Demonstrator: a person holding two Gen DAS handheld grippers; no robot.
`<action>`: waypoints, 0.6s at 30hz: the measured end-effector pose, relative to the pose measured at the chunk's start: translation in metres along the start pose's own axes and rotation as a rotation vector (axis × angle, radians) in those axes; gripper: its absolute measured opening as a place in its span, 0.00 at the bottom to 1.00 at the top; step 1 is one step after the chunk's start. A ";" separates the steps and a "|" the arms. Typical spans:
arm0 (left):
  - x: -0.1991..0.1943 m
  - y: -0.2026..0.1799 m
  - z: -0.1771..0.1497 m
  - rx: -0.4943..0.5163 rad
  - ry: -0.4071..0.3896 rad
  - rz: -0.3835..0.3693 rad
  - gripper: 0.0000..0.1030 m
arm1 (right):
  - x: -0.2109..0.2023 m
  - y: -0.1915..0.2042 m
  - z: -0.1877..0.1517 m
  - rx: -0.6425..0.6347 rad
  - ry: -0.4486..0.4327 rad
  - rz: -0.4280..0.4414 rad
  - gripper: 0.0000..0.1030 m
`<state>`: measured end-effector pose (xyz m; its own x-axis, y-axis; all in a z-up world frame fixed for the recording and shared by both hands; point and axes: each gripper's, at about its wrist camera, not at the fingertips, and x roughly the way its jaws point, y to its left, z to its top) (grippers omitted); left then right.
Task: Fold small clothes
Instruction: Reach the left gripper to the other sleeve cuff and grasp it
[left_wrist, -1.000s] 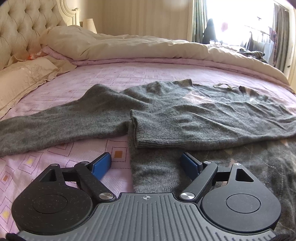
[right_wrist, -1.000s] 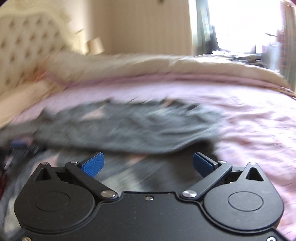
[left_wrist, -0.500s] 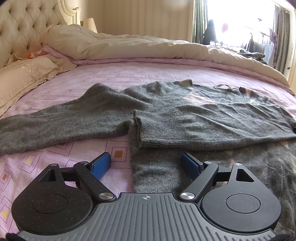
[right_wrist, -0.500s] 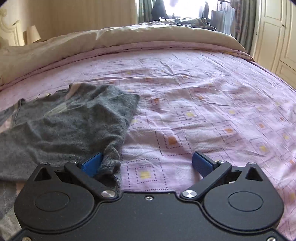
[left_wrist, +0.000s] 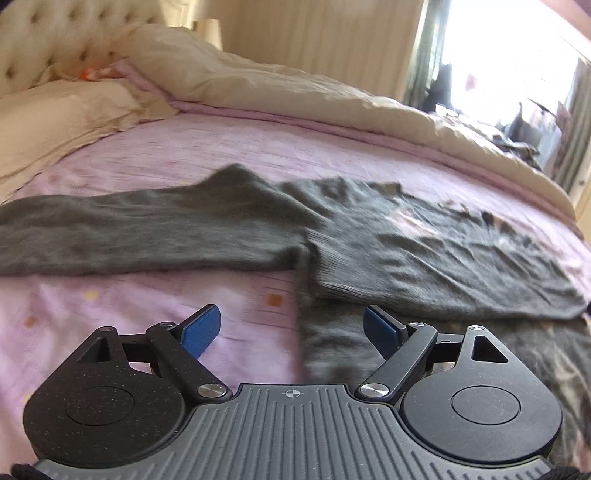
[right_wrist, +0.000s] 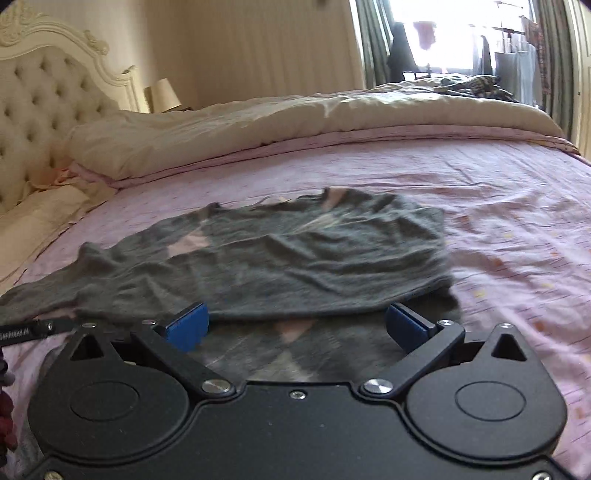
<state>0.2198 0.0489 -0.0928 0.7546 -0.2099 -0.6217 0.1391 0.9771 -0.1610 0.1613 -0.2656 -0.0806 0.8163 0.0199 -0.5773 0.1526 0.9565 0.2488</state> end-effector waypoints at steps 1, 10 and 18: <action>-0.006 0.009 0.002 -0.015 -0.010 0.009 0.82 | 0.001 0.010 -0.006 -0.009 0.002 0.020 0.99; -0.045 0.126 0.029 -0.217 -0.056 0.169 0.82 | 0.018 0.062 -0.043 -0.058 0.026 0.127 0.99; -0.051 0.214 0.021 -0.481 -0.067 0.243 0.82 | 0.024 0.068 -0.055 -0.085 0.023 0.119 1.00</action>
<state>0.2244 0.2692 -0.0790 0.7699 0.0379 -0.6371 -0.3418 0.8675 -0.3614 0.1608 -0.1840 -0.1200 0.8126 0.1400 -0.5657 0.0073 0.9682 0.2502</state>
